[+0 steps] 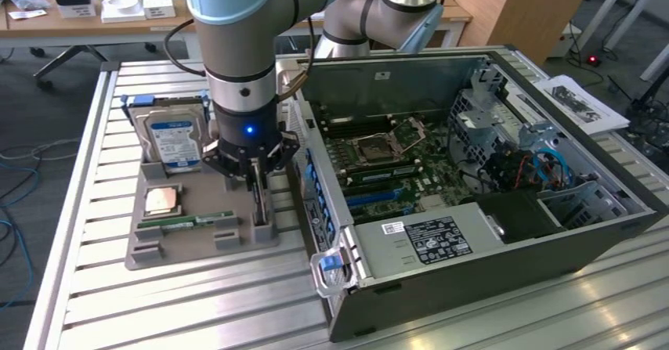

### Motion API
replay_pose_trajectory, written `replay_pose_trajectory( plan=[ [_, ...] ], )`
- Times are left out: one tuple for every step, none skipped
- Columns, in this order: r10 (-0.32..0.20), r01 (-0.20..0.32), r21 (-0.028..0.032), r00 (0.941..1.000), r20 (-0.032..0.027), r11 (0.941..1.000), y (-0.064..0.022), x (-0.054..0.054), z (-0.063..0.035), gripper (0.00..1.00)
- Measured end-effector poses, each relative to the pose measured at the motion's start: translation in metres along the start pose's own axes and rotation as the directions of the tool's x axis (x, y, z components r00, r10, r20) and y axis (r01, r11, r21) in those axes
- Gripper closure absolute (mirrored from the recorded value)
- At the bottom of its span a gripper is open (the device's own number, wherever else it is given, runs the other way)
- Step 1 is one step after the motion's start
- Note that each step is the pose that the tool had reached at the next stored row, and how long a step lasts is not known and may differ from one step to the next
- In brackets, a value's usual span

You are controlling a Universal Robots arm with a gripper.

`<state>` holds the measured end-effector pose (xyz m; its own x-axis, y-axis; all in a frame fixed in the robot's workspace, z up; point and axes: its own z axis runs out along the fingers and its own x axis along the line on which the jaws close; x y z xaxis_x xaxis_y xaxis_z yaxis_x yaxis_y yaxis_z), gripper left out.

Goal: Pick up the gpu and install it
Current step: 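Pick up the gpu and move the gpu toward the slot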

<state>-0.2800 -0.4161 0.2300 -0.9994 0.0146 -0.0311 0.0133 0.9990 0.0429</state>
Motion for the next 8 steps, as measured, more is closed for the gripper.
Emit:
replay_pose_trajectory(
  plan=[
    [0.0,0.0,0.0002,1.0,0.0,1.0,0.0,0.0,-0.0016,0.73],
    [0.0,0.0,0.0008,1.0,-0.0005,1.0,0.0,0.0,-0.0034,0.73],
    [0.0,0.0,0.001,1.0,-0.0007,1.0,0.0001,0.0,-0.0049,0.73],
    [0.0,0.0,0.0009,1.0,-0.0007,1.0,0.0002,0.0,-0.0062,0.73],
    [0.0,0.0,0.0009,1.0,-0.0007,1.0,0.0002,0.0,-0.0079,0.73],
    [0.0,0.0,0.001,1.0,-0.0008,1.0,0.0003,0.0,-0.0094,0.73],
    [0.0,0.0,0.001,1.0,-0.0007,1.0,0.0003,0.0,-0.0109,0.73],
    [0.0,0.0,0.001,1.0,-0.0007,1.0,0.0004,0.0,-0.0121,0.73]
  ],
)
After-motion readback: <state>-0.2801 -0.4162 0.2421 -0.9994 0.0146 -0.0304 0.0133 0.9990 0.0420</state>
